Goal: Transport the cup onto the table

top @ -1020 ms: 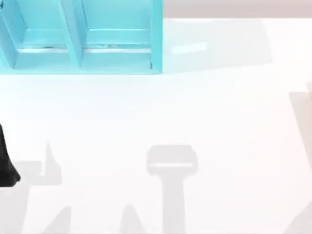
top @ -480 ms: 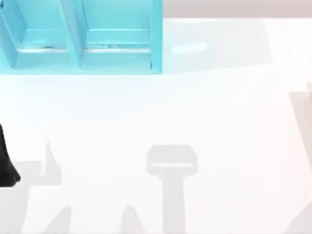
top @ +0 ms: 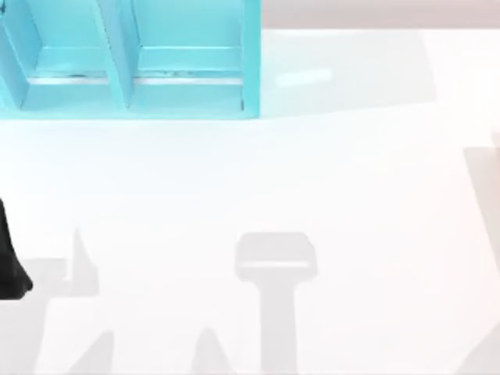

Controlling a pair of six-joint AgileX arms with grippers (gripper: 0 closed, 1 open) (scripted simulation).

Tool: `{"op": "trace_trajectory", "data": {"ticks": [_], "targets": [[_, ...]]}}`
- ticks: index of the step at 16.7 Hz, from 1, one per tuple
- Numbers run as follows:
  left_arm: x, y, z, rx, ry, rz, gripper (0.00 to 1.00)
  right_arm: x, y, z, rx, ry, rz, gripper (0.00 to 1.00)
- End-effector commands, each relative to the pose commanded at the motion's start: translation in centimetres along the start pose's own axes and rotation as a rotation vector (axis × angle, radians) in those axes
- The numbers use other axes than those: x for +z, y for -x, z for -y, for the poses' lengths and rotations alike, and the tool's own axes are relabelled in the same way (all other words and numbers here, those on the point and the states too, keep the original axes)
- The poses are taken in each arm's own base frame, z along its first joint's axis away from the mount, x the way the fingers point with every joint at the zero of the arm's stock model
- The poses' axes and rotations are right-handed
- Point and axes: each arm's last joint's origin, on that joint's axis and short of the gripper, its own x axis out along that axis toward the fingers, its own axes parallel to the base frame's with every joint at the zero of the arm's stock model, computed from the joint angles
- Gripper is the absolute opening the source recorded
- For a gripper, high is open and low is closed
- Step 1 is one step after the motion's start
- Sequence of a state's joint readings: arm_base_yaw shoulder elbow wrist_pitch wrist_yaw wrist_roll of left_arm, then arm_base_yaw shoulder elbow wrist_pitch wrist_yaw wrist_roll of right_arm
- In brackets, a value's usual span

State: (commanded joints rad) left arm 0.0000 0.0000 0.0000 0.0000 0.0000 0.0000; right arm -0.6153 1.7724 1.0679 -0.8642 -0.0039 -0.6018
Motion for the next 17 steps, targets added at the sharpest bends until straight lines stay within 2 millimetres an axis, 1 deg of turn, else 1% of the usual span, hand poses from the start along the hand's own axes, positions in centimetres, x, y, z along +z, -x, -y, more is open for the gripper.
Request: {"op": "trace_trajectory", "data": {"ticks": [2, 4, 7, 9, 12, 13, 14, 17], "targets": [[0.0, 0.0, 0.0, 0.000, 0.000, 0.000, 1.00, 0.0, 0.2, -0.1, -0.002, 0.000, 0.002, 0.00], [0.0, 0.0, 0.0, 0.000, 0.000, 0.000, 1.00, 0.5, 1.4, -1.1, -0.008, 0.000, 0.013, 0.00], [0.0, 0.0, 0.0, 0.000, 0.000, 0.000, 1.00, 1.0, 4.1, -3.9, -0.002, -0.002, 0.003, 0.00], [0.0, 0.0, 0.0, 0.000, 0.000, 0.000, 1.00, 0.9, 5.7, -5.6, 0.004, -0.001, -0.011, 0.00], [0.0, 0.0, 0.0, 0.000, 0.000, 0.000, 1.00, 0.4, 8.8, -9.0, 0.003, 0.001, -0.013, 0.00], [0.0, 0.0, 0.0, 0.000, 0.000, 0.000, 1.00, 0.2, 9.6, -9.6, 0.000, 0.000, -0.004, 0.00], [0.0, 0.0, 0.0, 0.000, 0.000, 0.000, 1.00, 0.1, 10.0, -10.0, -0.001, 0.000, 0.001, 0.00], [0.0, 0.0, 0.0, 0.000, 0.000, 0.000, 1.00, 0.0, 10.0, -10.0, -0.001, 0.000, 0.001, 0.00]]}}
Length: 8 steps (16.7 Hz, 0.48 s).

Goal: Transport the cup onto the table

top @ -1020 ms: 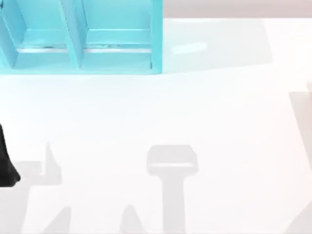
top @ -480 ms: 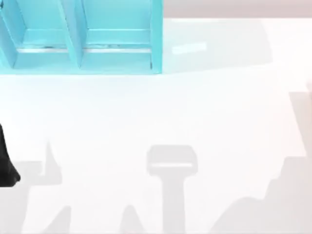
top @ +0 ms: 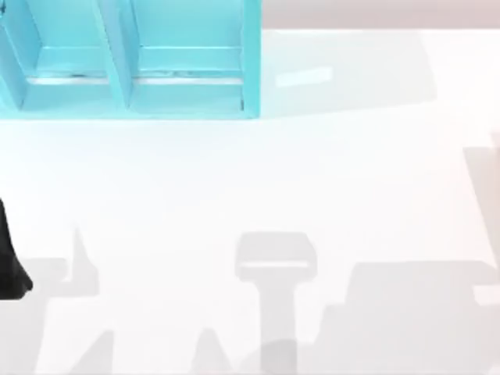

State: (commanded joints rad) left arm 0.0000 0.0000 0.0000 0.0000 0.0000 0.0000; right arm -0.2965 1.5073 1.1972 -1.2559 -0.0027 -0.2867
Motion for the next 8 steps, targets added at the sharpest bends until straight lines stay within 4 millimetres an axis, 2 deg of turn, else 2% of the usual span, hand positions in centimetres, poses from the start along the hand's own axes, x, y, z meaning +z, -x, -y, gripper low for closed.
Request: {"op": "trace_trajectory", "data": {"ticks": [4, 6, 8], "targets": [[0.0, 0.0, 0.0, 0.000, 0.000, 0.000, 1.00, 0.9, -0.1, -0.6, 0.007, -0.005, -0.012, 0.00], [0.0, 0.0, 0.0, 0.000, 0.000, 0.000, 1.00, 2.5, 0.0, -2.2, 0.010, -0.006, -0.017, 0.00], [0.0, 0.0, 0.0, 0.000, 0.000, 0.000, 1.00, 4.3, 0.1, -5.1, 0.010, -0.010, -0.020, 0.00]]}}
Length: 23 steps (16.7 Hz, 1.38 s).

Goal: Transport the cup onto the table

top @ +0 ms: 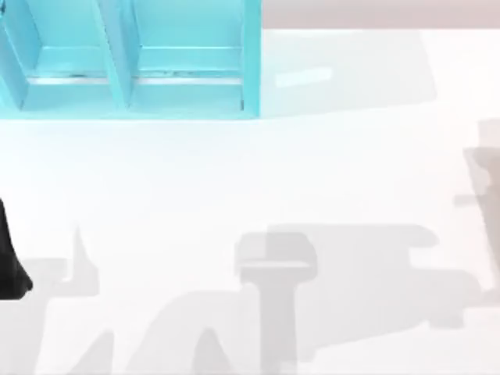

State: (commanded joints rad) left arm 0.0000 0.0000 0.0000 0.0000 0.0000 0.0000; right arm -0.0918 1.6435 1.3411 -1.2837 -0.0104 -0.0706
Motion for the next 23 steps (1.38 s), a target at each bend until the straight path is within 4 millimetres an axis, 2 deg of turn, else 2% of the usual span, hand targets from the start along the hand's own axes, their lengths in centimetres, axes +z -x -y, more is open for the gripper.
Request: {"op": "trace_trajectory", "data": {"ticks": [3, 5, 8, 10, 12, 17, 23], "targets": [[0.0, 0.0, 0.0, 0.000, 0.000, 0.000, 1.00, 2.4, 0.0, -6.0, 0.004, 0.001, -0.006, 0.00], [0.0, 0.0, 0.0, 0.000, 0.000, 0.000, 1.00, 3.2, -0.2, -10.7, 0.006, 0.002, -0.004, 0.00], [0.0, 0.0, 0.0, 0.000, 0.000, 0.000, 1.00, 2.9, -0.4, -17.5, 0.013, 0.007, 0.003, 0.00], [0.0, 0.0, 0.0, 0.000, 0.000, 0.000, 1.00, 2.4, -0.5, -20.4, 0.020, 0.009, 0.010, 0.00], [0.0, 0.0, 0.0, 0.000, 0.000, 0.000, 1.00, 2.1, -0.5, -21.7, 0.025, 0.011, 0.017, 0.00], [0.0, 0.0, 0.0, 0.000, 0.000, 0.000, 1.00, 2.0, -0.6, -21.6, 0.027, 0.006, 0.015, 0.00], [0.0, 0.0, 0.0, 0.000, 0.000, 0.000, 1.00, 2.3, -4.8, -22.4, 0.037, 0.011, 0.032, 0.00]]}}
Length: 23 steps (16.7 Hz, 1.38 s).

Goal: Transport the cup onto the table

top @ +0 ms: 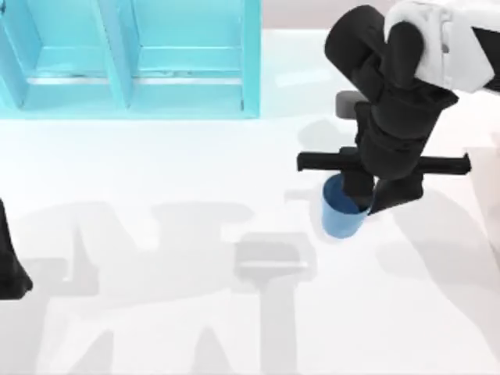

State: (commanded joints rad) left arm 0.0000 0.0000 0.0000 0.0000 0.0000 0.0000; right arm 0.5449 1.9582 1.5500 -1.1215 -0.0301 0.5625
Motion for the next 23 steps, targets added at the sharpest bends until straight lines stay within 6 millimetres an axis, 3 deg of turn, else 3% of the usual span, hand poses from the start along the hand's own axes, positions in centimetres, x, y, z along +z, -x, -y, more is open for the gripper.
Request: {"op": "trace_trajectory", "data": {"ticks": [3, 6, 19, 23], "targets": [[0.0, 0.0, 0.0, 0.000, 0.000, 0.000, 1.00, -0.2, -2.1, -0.2, -0.011, 0.000, -0.014, 0.00], [0.0, 0.0, 0.0, 0.000, 0.000, 0.000, 1.00, -0.2, -2.1, -0.3, -0.011, 0.000, -0.015, 0.00], [0.0, 0.0, 0.0, 0.000, 0.000, 0.000, 1.00, -0.2, -2.1, -0.3, -0.011, 0.000, -0.015, 0.98], [0.0, 0.0, 0.0, 0.000, 0.000, 0.000, 1.00, -0.2, -2.1, -0.3, -0.011, 0.000, -0.015, 1.00]]}}
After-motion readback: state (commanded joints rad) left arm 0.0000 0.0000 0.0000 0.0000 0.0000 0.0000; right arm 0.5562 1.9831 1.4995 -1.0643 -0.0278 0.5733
